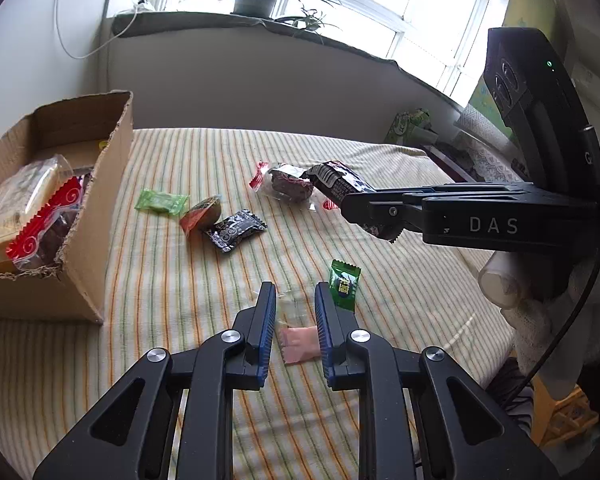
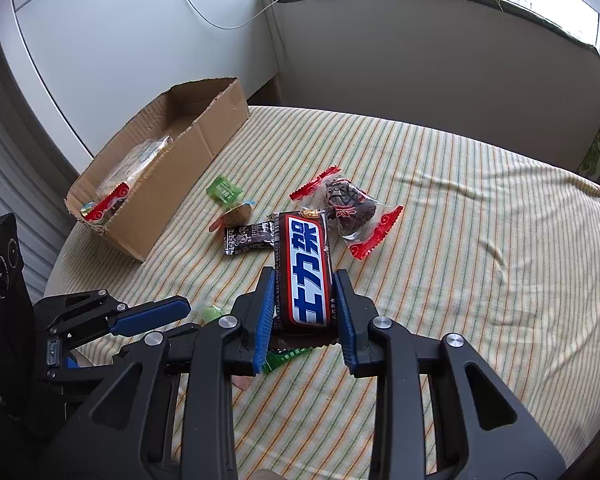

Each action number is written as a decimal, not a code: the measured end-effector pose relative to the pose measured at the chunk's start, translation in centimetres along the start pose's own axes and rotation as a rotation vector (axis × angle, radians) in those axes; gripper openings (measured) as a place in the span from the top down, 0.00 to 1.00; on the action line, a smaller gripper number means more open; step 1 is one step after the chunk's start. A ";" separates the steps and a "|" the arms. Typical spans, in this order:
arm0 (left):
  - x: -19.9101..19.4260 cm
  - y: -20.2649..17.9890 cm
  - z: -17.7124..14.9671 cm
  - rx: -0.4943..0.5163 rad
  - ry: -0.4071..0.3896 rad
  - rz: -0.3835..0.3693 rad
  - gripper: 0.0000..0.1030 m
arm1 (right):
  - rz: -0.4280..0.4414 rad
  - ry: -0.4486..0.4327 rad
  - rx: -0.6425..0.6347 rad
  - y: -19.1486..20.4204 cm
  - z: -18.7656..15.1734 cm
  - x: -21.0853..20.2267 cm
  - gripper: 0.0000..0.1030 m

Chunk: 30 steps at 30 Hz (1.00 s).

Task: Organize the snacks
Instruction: 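Close the left tool on the clear-wrapped green ball candy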

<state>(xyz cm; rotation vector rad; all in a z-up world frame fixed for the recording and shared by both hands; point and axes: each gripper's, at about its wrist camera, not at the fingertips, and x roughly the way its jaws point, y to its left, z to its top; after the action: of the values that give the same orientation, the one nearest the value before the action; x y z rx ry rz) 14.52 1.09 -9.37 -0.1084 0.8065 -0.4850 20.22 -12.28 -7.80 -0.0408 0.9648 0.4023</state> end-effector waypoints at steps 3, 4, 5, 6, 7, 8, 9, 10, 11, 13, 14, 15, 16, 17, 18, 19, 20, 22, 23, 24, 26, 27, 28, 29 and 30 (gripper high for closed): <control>0.2 -0.1 0.0 0.009 0.003 0.001 0.82 | -0.001 -0.006 0.001 -0.2 -0.1 -0.3 0.71; 0.3 -0.1 -0.1 0.014 0.009 0.004 0.82 | 0.000 -0.008 0.001 -0.3 -0.1 -0.3 0.71; 0.5 0.0 -0.2 0.016 0.016 0.007 0.83 | 0.002 -0.009 0.001 -0.4 -0.1 -0.4 0.71; 0.7 0.0 -0.3 0.019 0.024 0.008 0.83 | 0.002 -0.011 0.001 -0.4 -0.1 -0.4 0.71; 0.9 -0.2 -0.5 0.027 0.036 0.008 0.82 | 0.002 -0.011 0.002 -0.5 -0.1 -0.5 0.71; 1.0 -0.3 -0.7 0.035 0.043 0.006 0.82 | 0.004 -0.012 0.002 -0.5 -0.1 -0.5 0.71; 1.1 -0.5 -0.7 0.040 0.040 0.013 0.82 | 0.004 -0.012 0.003 -0.6 -0.2 -0.5 0.71; 1.1 -0.6 -0.8 0.051 0.038 0.018 0.80 | 0.006 -0.011 0.005 -0.6 -0.2 -0.5 0.71; 1.0 -0.7 -0.8 0.062 0.035 0.021 0.76 | 0.009 -0.011 0.007 -0.7 -0.3 -0.6 0.71; 1.1 -0.7 -0.8 0.067 0.034 0.034 0.69 | 0.014 -0.010 0.010 -0.7 -0.4 -0.5 0.71; 1.3 -0.6 -0.8 0.064 0.040 0.039 0.69 | 0.016 -0.008 0.010 -0.8 -0.5 -0.4 0.71; 1.4 -0.5 -0.8 0.058 0.041 0.044 0.69 | 0.019 -0.007 0.010 -0.8 -0.6 -0.3 0.71; 1.5 -0.3 -0.7 0.053 0.042 0.051 0.69 | 0.022 -0.005 0.011 -0.9 -0.6 -0.2 0.71; 1.7 -0.2 -0.6 0.049 0.047 0.056 0.69 | 0.024 -0.003 0.014 -1.0 -0.7 -0.1 0.71; 2.0 -0.1 -0.6 0.045 0.055 0.063 0.69 | 0.027 -0.002 0.016 -1.0 -0.7 0.0 0.71; 2.3 0.2 -0.5 0.035 0.062 0.082 0.69 | 0.032 -0.001 0.019 -1.0 -0.7 0.1 0.71; 2.6 0.4 -0.4 0.022 0.068 0.091 0.69 | 0.035 0.001 0.020 -1.0 -0.7 0.2 0.71; 2.8 0.8 -0.2 0.010 0.073 0.087 0.69 | 0.040 0.001 0.019 -1.0 -0.7 0.3 0.71; 2.9 0.9 -0.1 0.004 0.075 0.089 0.69 | 0.041 0.001 0.017 -1.0 -0.7 0.3 0.71; 2.9 0.9 -0.1 0.003 0.076 0.090 0.70 | 0.041 0.000 0.015 -0.9 -0.7 0.3 0.71; 3.1 0.8 0.1 0.004 0.077 0.097 0.70 | 0.043 0.003 0.010 -0.8 -0.8 0.4 0.71; 3.2 0.8 0.2 0.006 0.079 0.097 0.70 | 0.043 0.005 0.008 -0.8 -0.8 0.5 0.71; 3.3 0.8 0.2 0.009 0.080 0.099 0.73 | 0.042 0.007 0.006 -0.8 -0.8 0.6 0.71; 3.4 0.7 0.2 0.013 0.081 0.106 0.78 | 0.040 0.010 0.004 -0.7 -0.9 0.7 0.71; 3.5 0.7 0.2 0.015 0.086 0.115 0.85 | 0.038 0.011 0.003 -0.7 -0.9 0.7 0.71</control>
<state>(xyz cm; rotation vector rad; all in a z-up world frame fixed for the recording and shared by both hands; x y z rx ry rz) 16.94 0.09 -11.78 -0.0278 0.8879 -0.3891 20.13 -12.93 -9.04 -0.0217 0.9784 0.4357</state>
